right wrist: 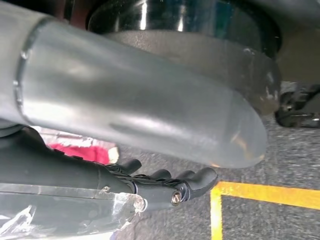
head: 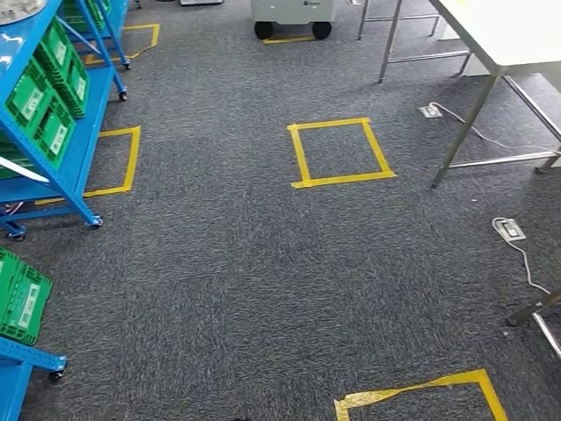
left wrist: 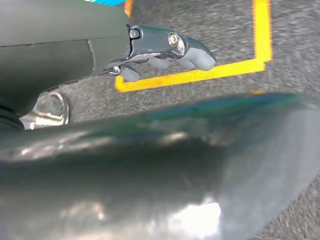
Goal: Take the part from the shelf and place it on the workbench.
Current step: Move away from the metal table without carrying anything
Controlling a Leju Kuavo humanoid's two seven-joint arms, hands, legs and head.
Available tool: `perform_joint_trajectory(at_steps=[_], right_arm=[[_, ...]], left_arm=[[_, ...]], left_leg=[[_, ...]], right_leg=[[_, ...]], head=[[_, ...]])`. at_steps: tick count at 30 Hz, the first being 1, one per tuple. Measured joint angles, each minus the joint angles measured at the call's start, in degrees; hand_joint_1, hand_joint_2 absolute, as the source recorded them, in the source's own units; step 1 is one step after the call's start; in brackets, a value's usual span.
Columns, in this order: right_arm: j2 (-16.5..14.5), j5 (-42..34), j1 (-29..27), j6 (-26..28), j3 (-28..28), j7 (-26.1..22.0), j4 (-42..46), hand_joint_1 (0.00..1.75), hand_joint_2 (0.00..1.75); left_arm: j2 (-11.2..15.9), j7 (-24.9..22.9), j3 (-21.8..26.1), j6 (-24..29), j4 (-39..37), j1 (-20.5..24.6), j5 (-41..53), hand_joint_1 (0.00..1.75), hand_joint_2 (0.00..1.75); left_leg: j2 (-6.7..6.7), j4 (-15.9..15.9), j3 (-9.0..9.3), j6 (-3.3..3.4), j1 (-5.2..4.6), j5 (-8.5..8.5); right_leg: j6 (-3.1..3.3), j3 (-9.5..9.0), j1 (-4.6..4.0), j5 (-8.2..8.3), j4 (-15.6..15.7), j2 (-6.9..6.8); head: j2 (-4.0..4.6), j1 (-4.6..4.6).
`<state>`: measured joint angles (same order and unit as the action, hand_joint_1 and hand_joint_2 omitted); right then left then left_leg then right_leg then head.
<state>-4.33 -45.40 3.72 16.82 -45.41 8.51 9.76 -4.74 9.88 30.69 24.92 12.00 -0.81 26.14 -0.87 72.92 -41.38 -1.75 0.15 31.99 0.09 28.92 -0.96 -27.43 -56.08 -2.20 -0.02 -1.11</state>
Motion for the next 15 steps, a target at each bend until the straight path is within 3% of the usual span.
perform_joint_trajectory(at_steps=[1, 2, 4, 6, 9, 11, 13, 14, 15], right_arm=[[0.0, -0.1, 0.0, 0.0, 0.0, 0.0, 0.0, 0.0, 0.0], [0.0, -0.1, 0.0, 0.0, 0.1, 0.1, 0.0, 0.0, 0.0], [0.1, -0.3, 0.0, -0.1, 0.1, 0.1, 0.0, 0.0, 0.0], [0.2, -0.4, 0.1, -0.1, 0.1, 0.1, 0.0, 0.0, 0.0], [0.2, -0.6, 0.3, -0.1, 0.2, 0.1, -0.1, 0.0, 0.0], [0.2, -0.7, 0.2, -0.1, 0.2, 0.1, -0.1, 0.0, 0.0], [0.2, -0.8, 0.1, -0.2, 0.3, 0.0, -0.1, 0.0, 0.0], [0.3, -0.8, 0.0, -0.2, 0.4, 0.0, -0.1, 0.0, 0.0], [0.3, -0.8, 0.0, -0.2, 0.5, 0.0, -0.1, 0.0, 0.0]], left_arm=[[0.0, 0.0, 0.0, 0.0, 0.0, -0.1, 0.0, 0.0, 0.0], [0.0, 0.0, 0.0, 0.0, 0.0, -0.1, 0.1, 0.0, 0.0], [-0.1, 0.0, 0.0, 0.0, 0.0, -0.1, 0.2, 0.0, 0.0], [-0.3, 0.0, 0.0, 0.0, 0.0, 0.2, 0.4, 0.0, 0.0], [-0.4, 0.0, 0.0, 0.0, 0.0, 0.1, 0.7, 0.0, 0.0], [-0.4, -0.1, 0.1, 0.1, 0.0, 0.0, 0.7, 0.0, 0.0], [-0.4, -0.1, 0.1, 0.2, 0.0, 0.1, 0.8, 0.0, 0.0], [-0.4, -0.1, 0.1, 0.2, 0.0, 0.1, 0.8, 0.0, 0.0], [-0.5, -0.1, 0.1, 0.2, 0.0, 0.1, 0.8, 0.0, 0.0]], left_leg=[[0.26, -0.2, 0.17, -0.24, 0.19, -0.81], [0.71, -2.7, 1.48, -0.48, 0.37, -2.48], [3.36, -10.5, 5.78, -0.93, 0.59, -5.91], [5.03, -15.1, 8.27, -0.47, 0.55, -7.02], [3.34, -15.6, 8.33, 0.9, 0.43, -6.97], [2.01, -15.7, 8.25, 1.68, 0.55, -7.21], [0.59, -15.8, 8.05, 2.22, 0.54, -7.36], [-0.21, -15.8, 7.94, 2.36, 0.49, -7.41], [-1.04, -15.8, 7.89, 2.41, 0.44, -7.45]], right_leg=[[-0.08, -0.02, 0.08, -0.09, 0.0, -0.84], [-0.24, -0.1, 0.19, -0.22, 0.0, -1.6], [-0.87, -0.17, 0.16, -0.74, -0.4, -2.97], [-1.5, -0.17, -0.19, -1.4, -0.7, -4.13], [-2.09, -0.77, -0.15, -1.99, -0.8, -5.36], [-2.64, 0.14, 0.24, -4.04, -3.7, -2.81], [-2.97, 3.79, 0.49, -7.92, -11.3, 0.8], [-2.99, 5.92, 0.53, -9.46, -15.5, 1.6], [-2.93, 7.44, 0.53, -10.01, -18.1, 1.92]], head=[[0.0, 0.01], [0.0, 0.0], [0.0, -0.13], [0.0, 0.01], [0.0, 0.49], [0.0, 0.67], [0.0, 0.93], [0.0, 1.01], [0.0, 1.03]])
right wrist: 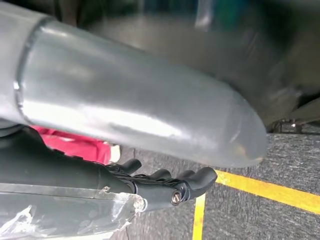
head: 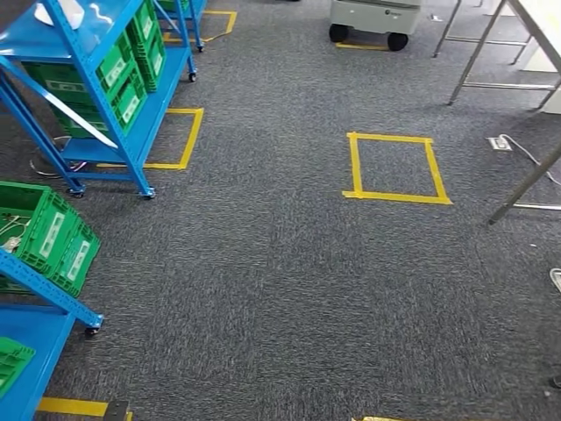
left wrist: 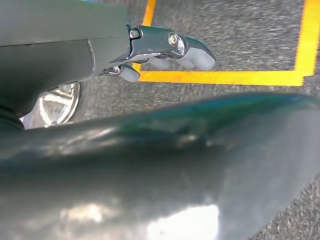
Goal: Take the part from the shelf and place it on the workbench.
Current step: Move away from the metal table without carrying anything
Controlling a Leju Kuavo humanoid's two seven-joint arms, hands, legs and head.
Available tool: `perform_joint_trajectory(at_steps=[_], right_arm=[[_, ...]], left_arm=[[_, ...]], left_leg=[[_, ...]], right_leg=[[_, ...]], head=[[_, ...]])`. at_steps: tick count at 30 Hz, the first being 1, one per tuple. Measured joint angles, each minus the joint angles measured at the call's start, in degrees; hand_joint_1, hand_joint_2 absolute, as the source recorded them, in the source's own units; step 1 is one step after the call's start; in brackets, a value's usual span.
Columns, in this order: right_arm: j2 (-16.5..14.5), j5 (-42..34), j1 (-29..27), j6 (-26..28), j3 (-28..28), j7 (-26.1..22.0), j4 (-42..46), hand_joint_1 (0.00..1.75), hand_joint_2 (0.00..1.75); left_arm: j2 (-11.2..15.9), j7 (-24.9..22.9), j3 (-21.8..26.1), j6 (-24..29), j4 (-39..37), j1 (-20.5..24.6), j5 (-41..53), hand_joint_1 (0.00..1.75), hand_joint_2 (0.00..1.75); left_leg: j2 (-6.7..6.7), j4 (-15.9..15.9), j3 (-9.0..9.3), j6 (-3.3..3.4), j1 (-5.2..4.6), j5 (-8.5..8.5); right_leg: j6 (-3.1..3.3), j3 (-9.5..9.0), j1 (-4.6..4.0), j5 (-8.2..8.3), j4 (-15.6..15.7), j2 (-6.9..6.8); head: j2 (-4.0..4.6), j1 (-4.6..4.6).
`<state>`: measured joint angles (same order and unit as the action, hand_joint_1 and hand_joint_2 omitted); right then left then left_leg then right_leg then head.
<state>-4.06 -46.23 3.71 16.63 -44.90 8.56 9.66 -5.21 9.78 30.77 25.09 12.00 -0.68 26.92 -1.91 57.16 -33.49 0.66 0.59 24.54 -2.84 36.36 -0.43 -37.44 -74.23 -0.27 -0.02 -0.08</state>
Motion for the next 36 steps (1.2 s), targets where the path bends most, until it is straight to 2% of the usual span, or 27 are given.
perform_joint_trajectory(at_steps=[1, 2, 3, 5, 7, 9, 11, 13, 14, 15, 16, 17, 18, 20, 21, 22, 24, 25, 26, 28, 29, 30, 31, 32, 33, 35, 36], right_arm=[[0.0, 0.0, 0.0, 0.0, 0.1, 0.0, 0.0, 0.0, 0.0], [0.0, 0.0, -0.1, -0.1, 0.1, 0.0, 0.0, 0.0, 0.0], [0.1, 0.0, -0.1, -0.2, 0.2, 0.0, 0.0, 0.0, 0.0], [0.1, 0.0, 0.0, -0.4, 0.2, 0.0, 0.0, 0.0, 0.0], [0.1, 0.0, 0.0, -0.6, 0.2, -0.2, 0.0, 0.0, 0.0], [0.1, 0.0, 0.1, -0.7, 0.2, -0.3, 0.0, 0.0, 0.0], [0.2, 0.0, 0.1, -0.7, 0.2, -0.2, 0.0, 0.0, 0.0], [0.2, 0.0, -0.2, -0.7, 0.2, -0.2, 0.0, 0.0, 0.0], [0.3, 0.0, -0.3, -0.7, 0.2, -0.2, 0.0, 0.0, 0.0], [0.3, 0.0, -0.4, -0.8, 0.2, -0.2, 0.0, 0.0, 0.0], [0.3, -0.1, -0.5, -0.8, 0.2, -0.2, 0.0, 0.0, 0.0], [0.3, -0.1, -0.5, -0.9, 0.2, -0.2, 0.0, 0.0, 0.0], [0.3, -0.1, -0.5, -0.9, 0.2, -0.2, 0.0, 0.0, 0.0], [0.3, -0.1, -0.4, -1.0, 0.2, -0.2, 0.0, 0.0, 0.0], [0.3, -0.1, -0.4, -1.0, 0.3, -0.2, 0.0, 0.0, 0.0], [0.3, 0.0, -0.4, -1.0, 0.3, -0.2, 0.0, 0.0, 0.0], [0.3, 0.0, -0.2, -1.1, 0.3, -0.2, 0.0, 0.0, 0.0], [0.4, 0.0, -0.1, -1.1, 0.3, -0.1, 0.0, 0.0, 0.0], [0.4, 0.0, -0.1, -1.1, 0.3, -0.1, 0.0, 0.0, 0.0], [0.4, 0.0, -0.1, -1.1, 0.4, -0.2, 0.0, 0.0, 0.0], [0.4, 0.0, -0.2, -1.1, 0.4, -0.2, 0.0, 0.0, 0.0], [0.5, 0.0, -0.2, -1.1, 0.4, -0.3, 0.0, 0.0, 0.0], [0.5, 0.0, -0.2, -1.1, 0.4, -0.3, 0.0, 0.0, 0.0], [0.5, 0.0, -0.3, -1.1, 0.4, -0.3, 0.0, 0.0, 0.0], [0.5, 0.0, -0.3, -1.1, 0.4, -0.2, 0.0, 0.0, 0.0], [0.6, -0.1, -0.3, -1.0, 0.4, -0.1, -0.1, 0.0, 0.0], [0.6, -0.1, -0.3, -1.0, 0.4, -0.2, -0.1, 0.0, 0.0]], left_arm=[[0.0, 0.0, 0.0, 0.0, 0.0, 0.0, 0.0, 0.0, 0.0], [0.0, 0.0, 0.0, 0.0, 0.0, -0.1, 0.0, 0.0, 0.0], [0.0, 0.0, 0.0, 0.0, 0.0, -0.1, 0.0, 0.0, 0.0], [-0.1, 0.0, 0.0, 0.0, 0.0, 0.0, 0.1, 0.0, 0.0], [-0.1, 0.0, 0.0, 0.0, 0.0, 0.0, 0.1, 0.0, 0.0], [-0.2, 0.0, 0.0, 0.0, 0.0, -0.2, 0.2, 0.0, 0.0], [-0.2, -0.1, 0.0, 0.0, 0.0, -0.4, 0.2, 0.0, 0.0], [-0.4, -0.1, 0.0, 0.0, 0.0, -0.2, 0.2, 0.0, 0.0], [-0.4, -0.1, 0.0, 0.0, 0.0, -0.1, 0.2, 0.0, 0.0], [-0.5, -0.1, 0.0, 0.0, 0.0, 0.0, 0.2, 0.0, 0.0], [-0.5, -0.1, 0.0, 0.0, 0.0, -0.1, 0.2, 0.0, 0.0], [-0.5, -0.1, 0.0, 0.0, 0.0, -0.2, 0.2, 0.0, 0.0], [-0.5, -0.1, 0.0, 0.0, 0.0, -0.2, 0.2, 0.0, 0.0], [-0.5, -0.1, 0.0, 0.0, 0.0, -0.1, 0.2, 0.0, 0.0], [-0.5, -0.1, 0.0, 0.0, 0.0, 0.0, 0.2, 0.0, 0.0], [-0.5, -0.1, 0.0, 0.0, 0.0, 0.1, 0.2, 0.0, 0.0], [-0.6, -0.1, 0.0, 0.0, 0.0, 0.0, 0.2, 0.0, 0.0], [-0.6, -0.2, 0.0, 0.0, 0.0, -0.1, 0.3, 0.0, 0.0], [-0.6, -0.2, 0.0, -0.1, 0.0, -0.1, 0.3, 0.0, 0.0], [-0.6, -0.3, 0.0, -0.2, 0.0, 0.0, 0.5, 0.0, 0.0], [-0.6, -0.3, 0.0, -0.2, 0.0, 0.1, 0.5, 0.0, 0.0], [-0.6, -0.3, 0.0, -0.3, 0.0, 0.1, 0.6, 0.0, 0.0], [-0.6, -0.3, 0.0, -0.3, 0.0, 0.1, 0.6, 0.0, 0.0], [-0.7, -0.3, 0.0, -0.4, 0.0, 0.0, 0.6, 0.0, 0.0], [-0.7, -0.3, 0.0, -0.4, 0.0, 0.0, 0.7, 0.0, 0.0], [-0.7, -0.3, 0.0, -0.5, 0.0, 0.1, 0.9, 0.0, 0.0], [-0.7, -0.3, 0.0, -0.5, 0.0, 0.1, 1.0, 0.0, 0.0]], left_leg=[[-0.9, 0.0, 0.0, 0.0, -0.03, -0.05], [-1.81, 0.0, 0.03, -0.07, -0.03, -0.11], [-2.69, 0.0, 0.07, -0.17, 0.0, -0.18], [-4.29, 0.1, -0.06, -0.59, -0.01, -0.37], [-5.59, 0.1, -0.47, -1.3, 0.09, -0.7], [-6.32, -0.1, -0.87, -2.09, 0.37, -1.08], [-3.68, 1.7, -1.92, -2.54, 0.22, 0.36], [0.03, 8.2, -4.86, -2.78, -0.06, 4.37], [0.78, 12.2, -6.64, -2.93, -0.07, 6.31], [1.07, 15.2, -7.84, -3.04, -0.05, 7.41], [1.18, 16.3, -8.04, -3.09, -0.05, 7.39], [1.33, 15.0, -7.08, -3.1, -0.05, 6.33], [1.88, 11.7, -5.05, -3.05, -0.07, 4.56], [4.46, 3.7, -0.38, -2.71, -0.26, 1.69], [5.42, 1.0, 1.06, -2.34, -0.38, 1.08], [5.8, -0.2, 1.68, -1.94, -0.52, 1.04], [4.54, -0.6, 1.63, -1.07, -0.57, 1.05], [3.91, -0.7, 1.63, -0.72, -0.46, 0.94], [3.3, -0.7, 1.61, -0.37, -0.31, 0.77], [2.07, -0.8, 1.48, 0.11, -0.06, 0.47], [1.35, -0.8, 1.37, 0.22, -0.04, 0.4], [0.57, -0.8, 1.29, 0.25, -0.02, 0.36], [-0.23, -0.8, 1.27, 0.23, 0.01, 0.33], [-1.12, -0.8, 1.29, 0.15, 0.08, 0.28], [-2.01, -0.7, 1.32, 0.01, 0.19, 0.22], [-3.73, -0.6, 1.21, -0.55, 0.34, 0.13], [-4.48, -0.5, 1.0, -0.94, 0.39, 0.04]], right_leg=[[0.12, 0.52, 0.0, 0.69, -0.4, 0.16], [0.26, -0.14, 0.02, 2.46, 1.6, 0.41], [0.4, -1.73, 0.07, 4.79, 5.4, 1.02], [0.51, -5.05, 0.39, 8.09, 13.2, 4.0], [0.6, -6.34, 0.46, 8.76, 16.3, 5.74], [1.16, -6.65, 0.28, 9.14, 16.6, 4.46], [1.92, -6.86, 0.29, 9.68, 17.1, 2.82], [2.3, -6.74, 0.17, 9.87, 17.3, 0.92], [2.37, -6.64, 0.07, 9.85, 17.3, -0.13], [2.4, -6.57, 0.0, 9.83, 17.3, -1.15], [2.43, -6.54, -0.03, 9.8, 17.3, -2.09], [2.42, -6.55, -0.04, 9.77, 17.3, -2.92], [2.36, -6.63, -0.04, 9.72, 17.3, -3.67], [2.02, -6.7, -0.28, 9.41, 17.1, -4.99], [1.78, -6.69, -0.47, 9.21, 17.1, -5.58], [1.54, -6.7, -0.64, 9.01, 17.0, -6.17], [1.09, -7.17, -0.71, 8.74, 17.1, -7.28], [0.78, -7.24, -0.62, 8.31, 16.7, -6.77], [0.44, -6.83, -0.45, 7.31, 15.3, -5.41], [-0.15, -3.93, -0.11, 3.83, 8.9, -1.65], [-0.3, -1.86, 0.01, 2.0, 4.6, -0.53], [-0.4, -0.08, 0.06, 0.94, 1.1, -0.11], [-0.44, 0.98, 0.08, 0.87, -0.6, 0.04], [-0.46, 0.89, 0.14, 2.06, 0.1, 0.17], [-0.49, -0.32, 0.26, 4.15, 3.1, 0.58], [-0.65, -3.97, 0.83, 8.16, 11.6, 3.39], [-0.56, -5.19, 1.07, 9.05, 14.5, 4.82]], head=[[0.0, 0.04], [0.0, 0.03], [0.0, 0.04], [0.0, 0.02], [0.0, -0.03], [0.0, -0.05], [0.0, -0.25], [0.0, -0.48], [0.0, -0.53], [0.0, -0.51], [0.0, -0.52], [0.0, -0.53], [0.0, -0.53], [0.0, -0.57], [0.0, -0.51], [0.0, -0.47], [0.0, -0.38], [0.0, -0.35], [0.0, -0.23], [0.0, 0.05], [0.0, 0.12], [0.0, 0.16], [0.0, 0.19], [0.0, 0.19], [0.0, 0.19], [0.0, 0.21], [0.0, 0.18]])
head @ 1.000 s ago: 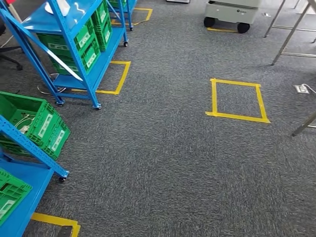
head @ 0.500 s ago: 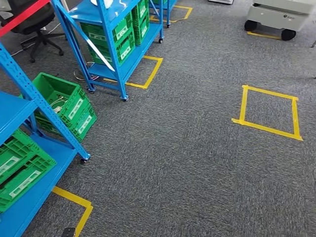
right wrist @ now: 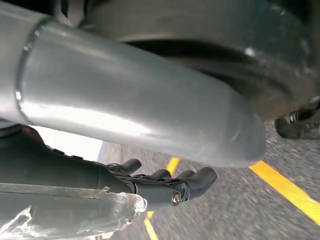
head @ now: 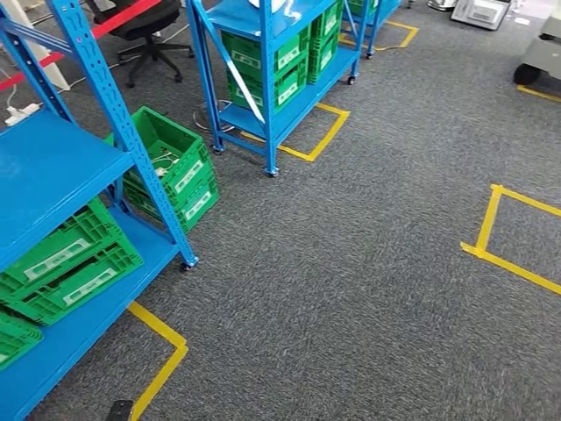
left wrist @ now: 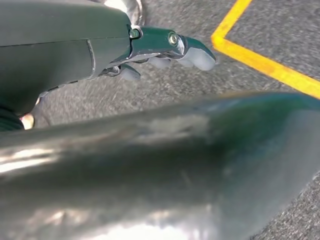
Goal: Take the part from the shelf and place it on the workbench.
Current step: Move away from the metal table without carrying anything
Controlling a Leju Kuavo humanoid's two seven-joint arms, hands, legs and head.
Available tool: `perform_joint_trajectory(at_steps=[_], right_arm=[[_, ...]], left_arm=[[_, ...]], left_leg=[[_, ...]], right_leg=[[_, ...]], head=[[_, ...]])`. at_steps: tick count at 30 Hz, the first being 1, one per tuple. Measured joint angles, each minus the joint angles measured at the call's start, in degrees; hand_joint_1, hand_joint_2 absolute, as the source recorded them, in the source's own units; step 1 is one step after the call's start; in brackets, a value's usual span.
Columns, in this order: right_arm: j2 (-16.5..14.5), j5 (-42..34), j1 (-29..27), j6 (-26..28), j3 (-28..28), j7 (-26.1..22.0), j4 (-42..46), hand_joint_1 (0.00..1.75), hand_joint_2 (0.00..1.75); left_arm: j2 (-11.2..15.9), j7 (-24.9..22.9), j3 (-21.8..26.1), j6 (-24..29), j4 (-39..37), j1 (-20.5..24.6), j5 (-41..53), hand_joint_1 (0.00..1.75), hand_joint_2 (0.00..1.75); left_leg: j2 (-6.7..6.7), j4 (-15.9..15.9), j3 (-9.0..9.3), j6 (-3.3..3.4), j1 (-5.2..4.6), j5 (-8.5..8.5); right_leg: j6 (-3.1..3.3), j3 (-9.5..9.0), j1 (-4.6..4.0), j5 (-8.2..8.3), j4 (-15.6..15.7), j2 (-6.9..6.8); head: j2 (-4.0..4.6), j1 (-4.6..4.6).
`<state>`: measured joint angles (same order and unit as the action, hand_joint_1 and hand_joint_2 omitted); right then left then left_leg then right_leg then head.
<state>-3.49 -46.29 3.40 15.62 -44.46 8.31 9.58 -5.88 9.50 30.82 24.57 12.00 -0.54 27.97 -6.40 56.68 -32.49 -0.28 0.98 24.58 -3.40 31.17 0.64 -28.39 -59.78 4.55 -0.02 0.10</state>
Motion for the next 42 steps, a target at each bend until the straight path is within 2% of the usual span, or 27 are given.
perform_joint_trajectory(at_steps=[2, 3, 4, 6, 7, 8, 10, 11, 13, 15, 17, 18, 19, 21, 23, 24, 25, 26, 28, 30, 32, 34, 36, 38, 40, 41, 42], right_arm=[[0.0, 0.0, 0.1, 0.0, 0.0, -0.2, 0.0, 0.0, 0.0], [0.0, 0.0, 0.1, 0.0, 0.0, -0.3, 0.0, 0.0, 0.0], [0.0, 0.0, 0.2, 0.1, 0.0, -0.2, 0.0, 0.0, 0.0], [0.0, -0.1, 0.1, 0.1, 0.0, 0.0, 0.0, 0.0, 0.0], [0.1, -0.1, -0.1, 0.1, 0.0, 0.1, 0.0, 0.0, 0.0], [0.1, -0.1, -0.2, 0.1, 0.0, 0.1, -0.1, 0.0, 0.0], [0.1, -0.1, -0.4, 0.1, 0.0, 0.1, -0.1, 0.0, 0.0], [0.1, -0.1, -0.4, 0.1, 0.0, 0.1, -0.2, 0.0, 0.0], [0.1, -0.1, -0.3, 0.1, 0.0, 0.1, -0.2, 0.0, 0.0], [0.1, -0.1, -0.3, 0.1, 0.0, 0.1, -0.2, 0.0, 0.0], [0.1, -0.1, -0.3, 0.0, 0.0, 0.1, -0.2, 0.0, 0.0], [0.1, -0.1, -0.2, 0.0, 0.0, 0.1, -0.2, 0.0, 0.0], [0.1, -0.1, 0.0, 0.0, 0.0, 0.1, -0.2, 0.0, 0.0], [0.1, -0.1, 0.1, 0.0, 0.0, 0.1, -0.2, 0.0, 0.0], [0.1, -0.1, 0.1, 0.0, 0.0, 0.0, -0.2, 0.0, 0.0], [0.1, -0.1, 0.0, 0.0, 0.0, 0.0, -0.2, 0.0, 0.0], [0.1, -0.1, -0.1, 0.0, 0.0, 0.0, -0.2, 0.0, 0.0], [0.1, -0.1, -0.1, 0.0, 0.0, 0.0, -0.2, 0.0, 0.0], [0.2, -0.1, -0.2, 0.0, 0.0, 0.1, -0.2, 0.0, 0.0], [0.2, -0.1, -0.1, 0.0, 0.0, 0.1, -0.2, 0.0, 0.0], [0.2, -0.2, -0.1, 0.0, 0.0, -0.3, -0.2, 0.0, 0.0], [0.2, -0.2, 0.0, 0.0, 0.0, -0.6, -0.2, 0.0, 0.0], [0.2, -0.3, 0.0, 0.0, 0.0, -0.4, -0.2, 0.0, 0.0], [0.2, -0.3, -0.2, 0.0, 0.0, -0.2, -0.2, 0.0, 0.0], [0.2, -0.3, -0.5, 0.0, 0.0, -0.2, -0.2, 0.0, 0.0], [0.2, -0.3, -0.5, 0.0, 0.0, -0.2, -0.2, 0.0, 0.0], [0.2, -0.3, -0.5, -0.1, 0.0, -0.2, -0.2, 0.0, 0.0]], left_arm=[[0.0, 0.0, 0.0, -0.1, 0.0, 0.0, 0.2, 0.0, 0.0], [0.0, 0.0, 0.0, -0.1, 0.0, -0.1, 0.3, 0.0, 0.0], [0.0, 0.0, 0.0, -0.1, 0.0, -0.3, 0.3, 0.0, 0.0], [0.0, 0.0, 0.0, -0.1, 0.0, -0.4, 0.4, 0.0, 0.0], [-0.1, 0.0, 0.0, -0.1, 0.0, -0.3, 0.5, 0.0, 0.0], [-0.1, 0.0, 0.0, -0.1, 0.0, -0.1, 0.6, 0.0, 0.0], [-0.2, 0.0, 0.0, -0.1, 0.0, 0.0, 0.7, 0.0, 0.0], [-0.2, 0.0, 0.0, -0.1, 0.0, 0.0, 0.7, 0.0, 0.0], [-0.2, 0.0, 0.0, -0.1, 0.0, -0.2, 0.7, 0.0, 0.0], [-0.2, 0.0, 0.0, -0.1, 0.0, 0.0, 0.7, 0.0, 0.0], [-0.2, 0.0, 0.0, -0.1, 0.0, 0.2, 0.7, 0.0, 0.0], [-0.2, 0.0, 0.0, -0.1, 0.0, 0.1, 0.7, 0.0, 0.0], [-0.2, 0.0, 0.0, -0.1, 0.0, 0.0, 0.7, 0.0, 0.0], [-0.2, 0.0, 0.0, -0.1, 0.0, -0.2, 0.7, 0.0, 0.0], [-0.2, 0.0, 0.1, -0.1, 0.0, 0.0, 0.7, 0.0, 0.0], [-0.2, -0.1, 0.1, -0.1, 0.0, 0.1, 0.7, 0.0, 0.0], [-0.2, -0.1, 0.1, -0.1, 0.0, 0.1, 0.7, 0.0, 0.0], [-0.2, -0.1, 0.1, -0.1, 0.0, 0.1, 0.7, 0.0, 0.0], [-0.2, -0.2, 0.2, -0.1, 0.0, 0.0, 0.7, 0.0, 0.0], [-0.2, -0.2, 0.3, -0.2, 0.0, 0.0, 0.7, 0.0, 0.0], [-0.2, -0.2, 0.3, -0.3, 0.0, 0.0, 0.7, 0.0, 0.0], [-0.1, -0.2, 0.4, -0.3, 0.0, -0.1, 0.7, 0.0, 0.0], [-0.2, -0.2, 0.4, -0.3, 0.0, -0.3, 0.7, 0.0, 0.0], [-0.3, -0.2, 0.4, -0.3, 0.0, -0.1, 0.7, 0.0, 0.0], [-0.3, -0.2, 0.4, -0.3, 0.0, 0.2, 0.7, 0.0, 0.0], [-0.3, -0.2, 0.4, -0.3, 0.0, 0.1, 0.7, 0.0, 0.0], [-0.3, -0.2, 0.4, -0.3, 0.0, 0.0, 0.7, 0.0, 0.0]], left_leg=[[-1.35, 0.0, -0.57, -0.88, 0.12, -0.33], [-2.0, -0.2, -0.83, -1.3, 0.29, -0.6], [-1.52, -0.1, -1.08, -1.6, 0.31, -0.58], [1.59, 2.6, -2.47, -1.91, 0.1, 1.32], [3.66, 5.6, -3.8, -1.93, -0.04, 3.21], [4.84, 9.5, -5.54, -1.97, -0.09, 5.34], [5.55, 15.6, -8.08, -1.99, -0.1, 7.71], [5.65, 16.1, -8.04, -1.94, -0.11, 7.38], [6.65, 10.7, -4.66, -1.66, -0.23, 4.12], [9.25, 3.1, -0.46, -1.28, -0.66, 1.59], [10.28, 0.0, 0.97, -0.91, -1.02, 1.22], [9.62, -0.1, 0.85, -0.65, -1.03, 1.18], [8.99, -0.3, 0.83, -0.4, -0.92, 1.06], [7.73, -0.5, 0.82, 0.15, -0.58, 0.79], [6.36, -0.5, 0.65, 0.55, -0.39, 0.59], [5.61, -0.5, 0.53, 0.66, -0.39, 0.51], [4.81, -0.5, 0.45, 0.71, -0.39, 0.44], [4.0, -0.5, 0.42, 0.69, -0.38, 0.39], [2.25, -0.4, 0.45, 0.45, -0.25, 0.25], [0.67, -0.2, 0.21, -0.11, -0.15, 0.12], [-0.58, -0.1, -0.35, -0.92, -0.05, -0.22], [-1.5, -0.3, -0.83, -1.74, 0.2, -0.67], [0.77, 1.2, -1.76, -2.22, 0.11, 0.4], [4.35, 7.2, -4.54, -2.43, -0.11, 3.89], [5.45, 14.4, -7.78, -2.56, -0.09, 6.97], [5.59, 16.0, -8.39, -2.56, -0.09, 7.19], [5.71, 15.3, -7.86, -2.51, -0.1, 6.31]], right_leg=[[0.67, -0.83, 0.02, 0.01, 1.8, 1.02], [1.24, -0.86, -0.04, 0.12, 1.8, 0.31], [1.75, -0.96, -0.09, 0.31, 1.9, -0.48], [2.64, -0.96, -0.13, 0.7, 2.2, -2.18], [2.91, -0.93, -0.27, 0.77, 2.2, -3.1], [3.09, -0.87, -0.44, 0.76, 2.3, -4.09], [3.22, -0.77, -0.7, 0.69, 2.2, -6.14], [3.25, -0.76, -0.77, 0.66, 2.2, -7.05], [3.17, -0.9, -0.82, 0.57, 2.2, -8.54], [2.76, -1.07, -1.1, 0.28, 2.1, -9.85], [2.27, -1.28, -1.43, 0.03, 2.1, -11.08], [2.04, -1.46, -1.47, -0.03, 2.1, -11.69], [1.74, -1.58, -1.41, -0.19, 2.1, -11.79], [1.04, -0.82, -1.16, -1.81, 0.0, -9.54], [0.51, 2.26, -0.88, -5.4, -6.7, -6.17], [0.39, 4.17, -0.79, -7.04, -10.7, -5.35], [0.31, 5.58, -0.75, -7.76, -13.5, -4.97], [0.29, 6.05, -0.71, -7.34, -14.1, -4.8], [0.28, 3.78, -0.46, -3.61, -8.9, -4.12], [0.2, 0.32, 0.05, -0.7, -1.4, -1.03], [0.54, -1.08, 0.22, -0.3, 1.5, 1.04], [1.44, -1.14, 0.04, -0.01, 1.5, -0.09], [2.36, -1.16, 0.0, 0.34, 1.8, -1.68], [2.98, -1.15, -0.19, 0.47, 2.0, -3.57], [3.21, -1.07, -0.44, 0.42, 2.0, -5.62], [3.25, -1.06, -0.51, 0.38, 2.0, -6.56], [3.25, -1.1, -0.54, 0.34, 2.0, -7.39]], head=[[0.0, -0.01], [0.0, -0.02], [0.0, -0.01], [0.0, -0.42], [0.0, -0.65], [0.0, -0.85], [0.0, -0.88], [0.0, -0.89], [0.0, -0.91], [0.0, -0.92], [0.0, -0.89], [0.0, -0.88], [0.0, -0.87], [0.0, -0.62], [0.0, -0.26], [0.0, -0.18], [0.0, -0.13], [0.0, -0.09], [0.0, -0.09], [0.0, -0.04], [0.0, -0.03], [0.0, -0.04], [0.0, -0.36], [0.0, -0.8], [0.0, -0.9], [0.0, -0.9], [0.0, -0.9]])
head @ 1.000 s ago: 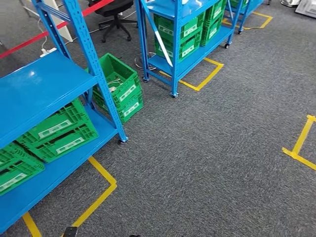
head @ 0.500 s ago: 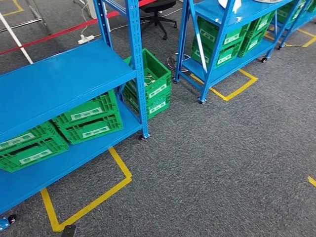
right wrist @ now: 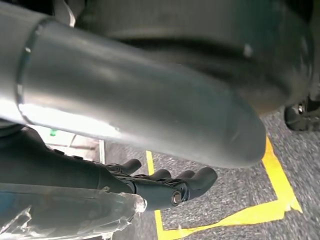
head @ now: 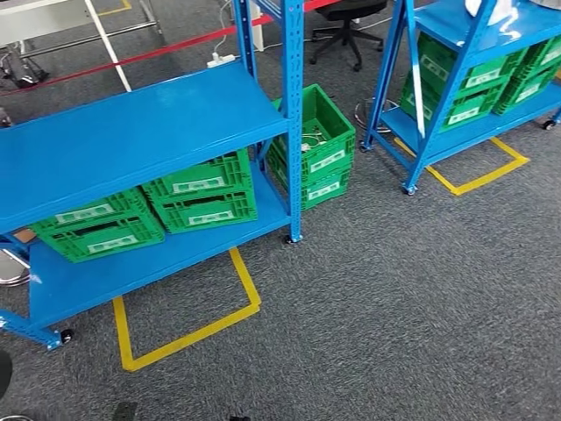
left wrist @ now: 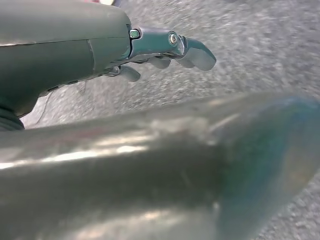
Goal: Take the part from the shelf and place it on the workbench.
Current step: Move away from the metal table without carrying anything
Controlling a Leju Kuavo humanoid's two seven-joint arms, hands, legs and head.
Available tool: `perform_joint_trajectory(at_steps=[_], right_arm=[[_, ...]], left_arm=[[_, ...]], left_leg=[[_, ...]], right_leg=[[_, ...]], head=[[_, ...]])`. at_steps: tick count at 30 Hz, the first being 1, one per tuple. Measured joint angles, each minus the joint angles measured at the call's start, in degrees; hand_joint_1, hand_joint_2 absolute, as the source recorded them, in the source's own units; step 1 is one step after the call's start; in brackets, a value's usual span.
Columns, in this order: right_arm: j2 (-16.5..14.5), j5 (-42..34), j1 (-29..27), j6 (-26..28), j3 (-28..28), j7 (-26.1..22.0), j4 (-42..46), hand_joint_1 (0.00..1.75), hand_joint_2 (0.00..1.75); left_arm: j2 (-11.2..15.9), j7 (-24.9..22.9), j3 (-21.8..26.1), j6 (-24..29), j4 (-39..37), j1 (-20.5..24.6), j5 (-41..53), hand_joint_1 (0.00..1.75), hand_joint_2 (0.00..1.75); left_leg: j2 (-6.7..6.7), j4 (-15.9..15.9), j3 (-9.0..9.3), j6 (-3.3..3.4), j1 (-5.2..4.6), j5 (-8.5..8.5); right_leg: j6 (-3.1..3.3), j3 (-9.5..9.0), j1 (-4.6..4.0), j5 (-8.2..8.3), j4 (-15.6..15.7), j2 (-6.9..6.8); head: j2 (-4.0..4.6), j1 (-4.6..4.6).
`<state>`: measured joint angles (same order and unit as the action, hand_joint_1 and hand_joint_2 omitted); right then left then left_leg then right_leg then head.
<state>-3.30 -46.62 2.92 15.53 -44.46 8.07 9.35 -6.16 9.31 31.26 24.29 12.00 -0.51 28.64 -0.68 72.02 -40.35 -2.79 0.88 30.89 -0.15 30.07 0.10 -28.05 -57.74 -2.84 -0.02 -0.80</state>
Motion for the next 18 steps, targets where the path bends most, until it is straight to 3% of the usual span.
perform_joint_trajectory(at_steps=[1, 3, 5, 7, 8, 10, 12, 13, 14, 15, 16, 18], right_arm=[[0.0, 0.0, 0.1, 0.0, 0.0, 0.0, 0.0, 0.0, 0.0], [0.0, 0.0, 0.2, -0.1, 0.0, 0.0, 0.0, 0.0, 0.0], [0.0, 0.0, 0.2, -0.1, 0.0, 0.0, 0.0, 0.0, 0.0], [0.0, -0.1, 0.4, -0.1, 0.0, 0.0, 0.0, 0.0, 0.0], [0.0, -0.1, 0.5, -0.1, 0.0, 0.1, 0.0, 0.0, 0.0], [0.0, -0.1, 0.7, -0.1, 0.0, 0.2, 0.0, 0.0, 0.0], [0.0, -0.2, 0.6, -0.1, 0.0, 0.1, 0.0, 0.0, 0.0], [0.0, -0.2, 0.5, -0.1, 0.0, 0.1, 0.0, 0.0, 0.0], [0.0, -0.2, 0.5, -0.1, 0.0, 0.1, 0.0, 0.0, 0.0], [0.0, -0.2, 0.4, -0.1, 0.0, 0.1, 0.0, 0.0, 0.0], [0.0, -0.3, 0.4, -0.1, 0.0, 0.2, 0.0, 0.0, 0.0], [0.0, -0.3, 0.4, -0.1, 0.0, 0.2, 0.0, 0.0, 0.0]], left_arm=[[0.0, 0.0, 0.0, 0.0, 0.0, -0.1, 0.0, 0.0, 0.0], [0.0, 0.0, 0.2, 0.0, 0.0, -0.1, 0.0, 0.0, 0.0], [0.0, 0.0, 0.4, 0.0, 0.0, 0.2, 0.0, 0.0, 0.0], [0.0, 0.0, 0.5, 0.0, 0.0, 0.1, 0.0, 0.0, 0.0], [0.0, 0.0, 0.5, 0.0, 0.0, 0.0, 0.0, 0.0, 0.0], [0.0, 0.0, 0.6, 0.1, 0.0, -0.1, 0.0, 0.0, 0.0], [0.0, 0.0, 0.7, 0.1, 0.0, 0.0, 0.0, 0.0, 0.0], [0.0, 0.0, 0.7, 0.1, 0.0, 0.0, 0.0, 0.0, 0.0], [-0.1, 0.0, 0.8, 0.1, 0.0, 0.0, 0.0, 0.0, 0.0], [-0.1, 0.0, 0.8, 0.1, 0.0, -0.1, 0.0, 0.0, 0.0], [-0.1, 0.0, 0.8, 0.1, 0.0, -0.1, 0.0, 0.0, 0.0], [-0.1, 0.0, 0.9, 0.1, 0.0, -0.1, 0.0, 0.0, 0.0]], left_leg=[[0.36, -2.7, 1.62, 0.11, -0.03, -1.69], [2.81, -10.7, 6.09, 0.54, -0.35, -4.87], [4.5, -15.1, 8.35, 1.13, -0.73, -5.74], [3.47, -15.6, 8.33, 1.74, -0.82, -5.63], [2.83, -15.7, 8.35, 2.08, -0.71, -5.73], [1.58, -16.0, 8.35, 2.81, -0.37, -6.11], [0.24, -16.0, 8.11, 3.23, -0.24, -6.31], [-0.5, -16.0, 8.01, 3.3, -0.26, -6.36], [-1.3, -15.9, 7.97, 3.31, -0.27, -6.39], [-2.14, -15.9, 7.97, 3.27, -0.25, -6.43], [-3.02, -15.9, 8.0, 3.18, -0.2, -6.47], [-4.71, -15.7, 7.94, 2.71, -0.11, -6.56]], right_leg=[[-0.05, -0.08, -0.01, -0.05, 0.0, -0.76], [-0.4, -0.26, -0.21, -0.31, -0.1, -2.09], [-0.97, -0.26, -0.53, -0.64, -0.1, -3.32], [-1.53, -0.75, -0.64, -0.82, 0.2, -4.58], [-1.87, -0.99, -0.59, -1.08, 0.1, -4.39], [-2.5, 0.1, -0.35, -3.22, -3.1, -1.56], [-2.9, 3.72, -0.1, -6.99, -10.8, 1.81], [-3.0, 5.56, -0.05, -8.29, -14.4, 2.36], [-3.05, 6.77, -0.04, -8.6, -16.5, 2.59], [-3.07, 6.94, 0.0, -7.7, -16.3, 2.69], [-3.06, 5.99, 0.08, -5.77, -13.8, 2.93], [-3.08, 2.47, 0.47, -1.69, -5.5, 5.16]], head=[[0.0, -0.02], [0.0, -0.08], [0.0, -0.1], [0.0, -0.08], [0.0, -0.08], [0.0, 0.21], [0.0, 0.54], [0.0, 0.55], [0.0, 0.56], [0.0, 0.57], [0.0, 0.56], [0.0, 0.58]])
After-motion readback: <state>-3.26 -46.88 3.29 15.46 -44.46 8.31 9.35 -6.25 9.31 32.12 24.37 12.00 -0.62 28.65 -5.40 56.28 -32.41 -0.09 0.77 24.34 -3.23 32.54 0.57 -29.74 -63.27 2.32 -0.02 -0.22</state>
